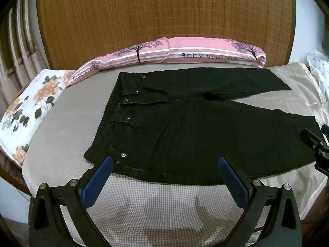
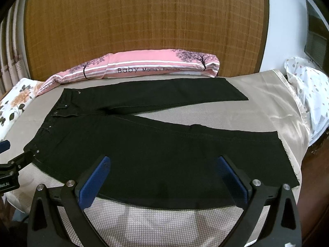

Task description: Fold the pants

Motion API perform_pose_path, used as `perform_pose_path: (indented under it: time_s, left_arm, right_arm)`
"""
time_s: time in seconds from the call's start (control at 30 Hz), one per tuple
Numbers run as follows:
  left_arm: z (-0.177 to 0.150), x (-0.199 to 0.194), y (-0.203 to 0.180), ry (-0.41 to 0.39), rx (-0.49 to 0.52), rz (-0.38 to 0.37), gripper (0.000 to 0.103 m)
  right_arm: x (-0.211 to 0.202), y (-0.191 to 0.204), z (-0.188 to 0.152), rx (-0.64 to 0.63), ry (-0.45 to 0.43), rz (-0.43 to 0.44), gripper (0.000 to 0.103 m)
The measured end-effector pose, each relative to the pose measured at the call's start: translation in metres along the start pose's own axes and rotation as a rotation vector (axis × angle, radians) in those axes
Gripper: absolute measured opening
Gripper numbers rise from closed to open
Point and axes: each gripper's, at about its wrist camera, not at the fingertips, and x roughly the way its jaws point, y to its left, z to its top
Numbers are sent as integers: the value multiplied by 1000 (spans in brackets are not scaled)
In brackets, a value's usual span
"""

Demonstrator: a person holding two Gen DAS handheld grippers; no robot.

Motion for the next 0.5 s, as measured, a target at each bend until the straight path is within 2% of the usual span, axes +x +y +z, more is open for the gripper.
perform_pose_path:
  time_s: [0.5]
  left_arm:
    - [0,1,0,9,-5,0,101]
  right_arm:
    - [0,-1,0,4,4,5,102]
